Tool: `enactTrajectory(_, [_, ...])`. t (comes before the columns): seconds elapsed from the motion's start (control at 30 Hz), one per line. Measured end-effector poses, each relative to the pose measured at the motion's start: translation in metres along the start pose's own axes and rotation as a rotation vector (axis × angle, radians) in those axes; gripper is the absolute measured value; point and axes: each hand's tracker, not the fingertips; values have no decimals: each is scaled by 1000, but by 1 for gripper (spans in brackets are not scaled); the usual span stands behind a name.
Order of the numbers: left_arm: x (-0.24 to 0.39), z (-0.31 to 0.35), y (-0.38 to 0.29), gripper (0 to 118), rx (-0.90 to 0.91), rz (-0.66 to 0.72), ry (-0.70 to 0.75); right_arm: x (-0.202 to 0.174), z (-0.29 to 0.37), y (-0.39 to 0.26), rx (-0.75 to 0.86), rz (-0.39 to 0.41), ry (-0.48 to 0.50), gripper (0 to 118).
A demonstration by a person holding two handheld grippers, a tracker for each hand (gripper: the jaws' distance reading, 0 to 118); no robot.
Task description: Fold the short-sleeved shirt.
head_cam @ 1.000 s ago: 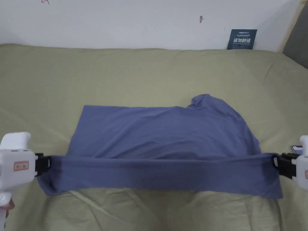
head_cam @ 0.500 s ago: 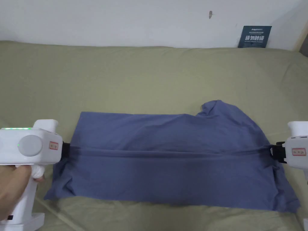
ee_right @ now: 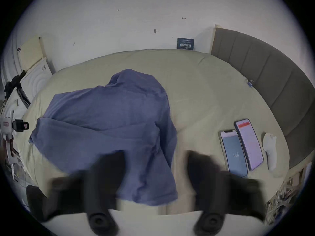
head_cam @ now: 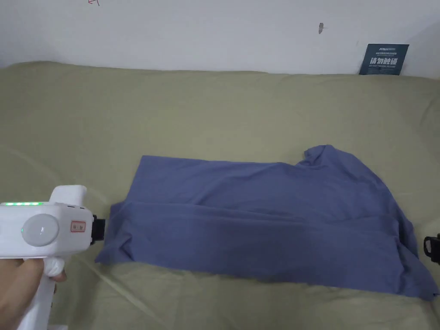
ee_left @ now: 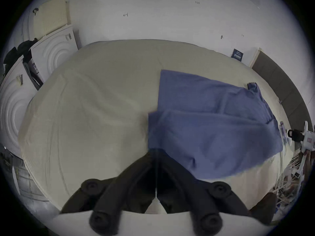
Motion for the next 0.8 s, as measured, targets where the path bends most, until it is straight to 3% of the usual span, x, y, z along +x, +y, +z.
enactTrajectory(0.07, [2, 2, -6, 0, -11, 2, -35, 0, 5, -14, -32, -2, 57, 0])
enactTrajectory(0.13, [6, -2, -6, 2, -21, 11, -45, 0, 8, -15, -48, 3, 52, 0])
enactTrajectory(0.17, [10, -4, -7, 26, -18, 6, -48, 2, 8, -15, -45, -1, 54, 0])
enactTrajectory(0.23, [13, -15, -6, 102, -50, -9, -24, 4, 7, -17, -48, -19, 64, 0])
enactTrajectory(0.27, [16, -21, -7, 114, -72, -12, -3, 5, 6, -19, -46, -25, 65, 0])
enactTrajectory(0.43, [22, -55, -3, 112, -130, -9, 42, 5, -4, -24, -69, -19, 68, 0])
enactTrajectory(0.47, [23, -54, -4, 100, -134, -14, 45, 5, -6, -25, -70, -22, 69, 0])
enactTrajectory(0.53, [25, -54, -5, 45, -132, -21, 17, 4, -7, -25, -73, -21, 68, 0])
enactTrajectory(0.57, [27, -50, -5, 28, -109, -11, -8, 4, -7, -25, -73, -22, 70, 0])
enactTrajectory(0.6, [29, -45, -5, 12, -107, -20, -4, 5, -7, -24, -72, -23, 72, 0])
enactTrajectory(0.63, [32, -44, -4, 9, -109, -38, -42, 6, -8, -23, -72, -27, 82, 7])
enactTrajectory(0.67, [35, -44, -4, 9, -112, -46, -28, 7, -10, -23, -71, -30, 112, 37])
enactTrajectory(0.7, [37, -45, -4, 9, -113, -76, 3, 7, -11, -21, -76, -26, 120, 85])
enactTrajectory(0.73, [36, -45, -3, 9, -112, -82, -5, 6, -16, -19, -99, -19, 128, 118])
enactTrajectory(0.8, [34, -44, -2, 9, -115, -65, -10, 7, -27, -22, -107, -5, 142, 110])
